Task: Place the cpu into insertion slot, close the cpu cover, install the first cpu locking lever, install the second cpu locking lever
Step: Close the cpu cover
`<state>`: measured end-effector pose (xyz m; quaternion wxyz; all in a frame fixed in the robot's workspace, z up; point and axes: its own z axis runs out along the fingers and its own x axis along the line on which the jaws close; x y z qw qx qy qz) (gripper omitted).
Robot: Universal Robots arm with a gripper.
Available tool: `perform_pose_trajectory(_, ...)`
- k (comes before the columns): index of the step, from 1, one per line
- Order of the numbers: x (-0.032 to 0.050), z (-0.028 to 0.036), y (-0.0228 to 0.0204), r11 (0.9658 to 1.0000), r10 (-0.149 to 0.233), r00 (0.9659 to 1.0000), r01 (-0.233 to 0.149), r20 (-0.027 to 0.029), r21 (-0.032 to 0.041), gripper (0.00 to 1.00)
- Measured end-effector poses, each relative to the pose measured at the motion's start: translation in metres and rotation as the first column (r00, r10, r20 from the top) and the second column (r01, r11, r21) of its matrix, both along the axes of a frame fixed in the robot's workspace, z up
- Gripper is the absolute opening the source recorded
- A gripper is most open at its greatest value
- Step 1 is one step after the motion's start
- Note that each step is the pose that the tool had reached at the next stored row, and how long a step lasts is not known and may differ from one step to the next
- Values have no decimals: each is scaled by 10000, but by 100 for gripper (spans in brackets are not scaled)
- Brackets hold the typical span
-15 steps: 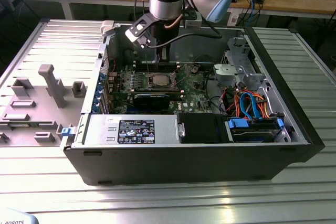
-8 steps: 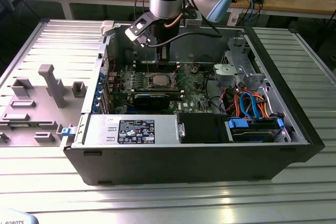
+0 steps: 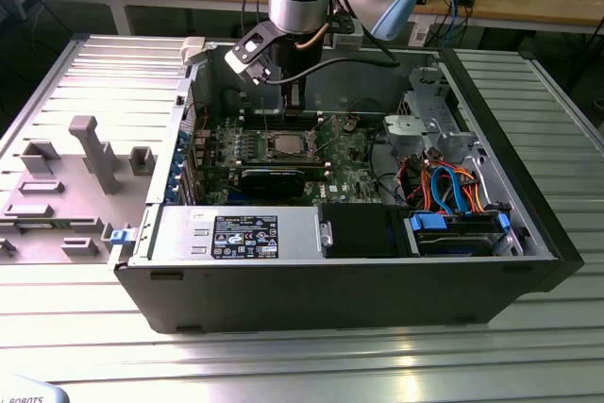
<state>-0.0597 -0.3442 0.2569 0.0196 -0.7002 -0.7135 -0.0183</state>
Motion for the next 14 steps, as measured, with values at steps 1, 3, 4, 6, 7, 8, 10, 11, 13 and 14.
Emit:
perform_pose_trajectory(1,0,0,0,10000,0,10000,0,0,0,11)
perform_pose_trajectory(3,3,1,0,10000,3,10000,-3,-1,-1,11)
perform_pose_trajectory(4,7,1,0,10000,2,10000,-2,-2,-1,11)
perform_pose_trajectory(6,25,1,0,10000,1,10000,-1,-5,-2,11)
perform_pose_trajectory(7,31,0,0,10000,0,10000,0,-7,0,11)
perform_pose_trajectory(8,32,0,0,10000,-1,10000,1,-6,0,11)
perform_pose_trajectory(10,32,0,0,10000,-2,10000,2,-6,0,11)
perform_pose_trajectory(11,33,0,0,10000,0,10000,0,-6,0,11)
perform_pose_trajectory(13,34,0,0,10000,0,10000,0,-7,0,11)
perform_pose_trajectory(14,34,0,0,10000,0,10000,0,-7,0,11)
